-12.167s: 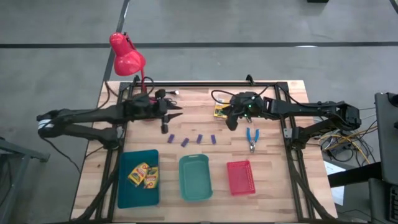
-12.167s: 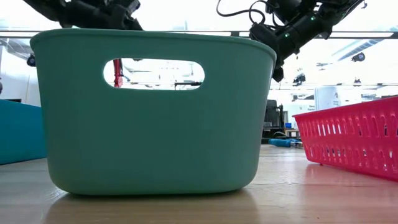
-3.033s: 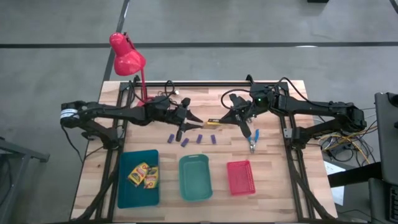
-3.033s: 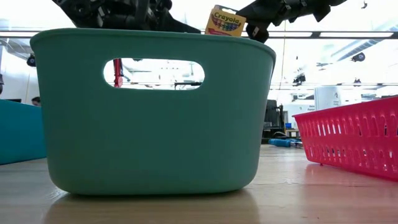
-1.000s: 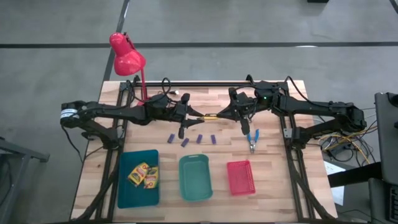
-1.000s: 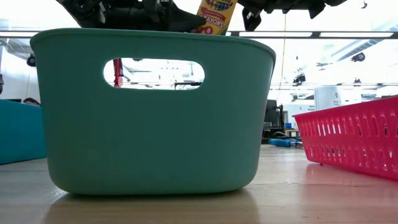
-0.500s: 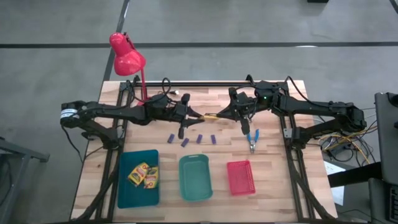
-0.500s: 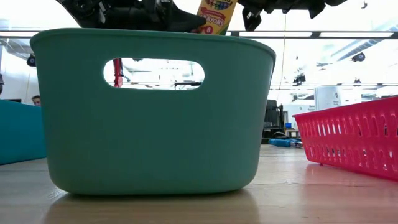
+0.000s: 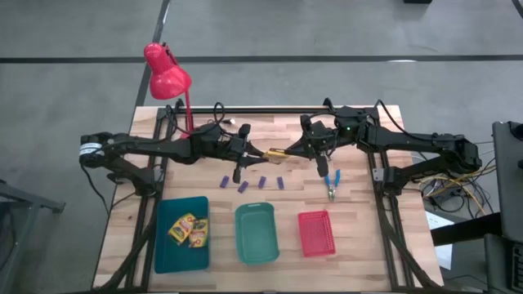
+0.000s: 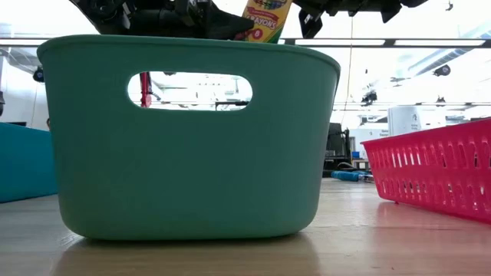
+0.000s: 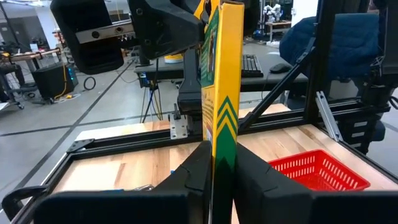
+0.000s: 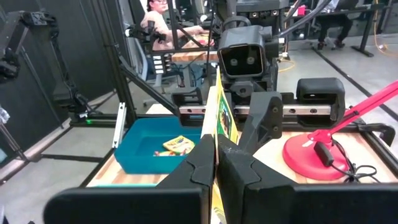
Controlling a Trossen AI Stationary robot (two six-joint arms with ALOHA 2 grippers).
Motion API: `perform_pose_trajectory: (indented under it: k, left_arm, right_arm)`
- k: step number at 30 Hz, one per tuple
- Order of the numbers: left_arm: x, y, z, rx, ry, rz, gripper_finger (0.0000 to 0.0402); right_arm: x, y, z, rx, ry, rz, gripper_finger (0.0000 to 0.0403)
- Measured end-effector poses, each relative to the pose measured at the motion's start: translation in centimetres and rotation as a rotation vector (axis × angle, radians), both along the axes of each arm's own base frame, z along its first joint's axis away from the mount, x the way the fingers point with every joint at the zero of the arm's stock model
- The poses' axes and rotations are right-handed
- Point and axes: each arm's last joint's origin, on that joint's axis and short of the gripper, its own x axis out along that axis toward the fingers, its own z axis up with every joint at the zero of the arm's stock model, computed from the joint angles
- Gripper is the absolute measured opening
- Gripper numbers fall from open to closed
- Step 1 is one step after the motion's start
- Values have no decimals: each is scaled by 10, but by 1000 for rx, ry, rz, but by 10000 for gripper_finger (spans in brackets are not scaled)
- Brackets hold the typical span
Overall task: Pick & Place School Supplies
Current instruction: Put the crayon box into the blue bin
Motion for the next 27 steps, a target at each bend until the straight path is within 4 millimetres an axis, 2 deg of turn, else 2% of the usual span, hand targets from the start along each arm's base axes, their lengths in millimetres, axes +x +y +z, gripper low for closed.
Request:
perform_pose_trajectory:
  k: [27]
  left_arm:
    - [0, 0, 0, -2, 0, -3, 38]
  right_arm:
    - [0, 0, 0, 21, 6, -10, 16]
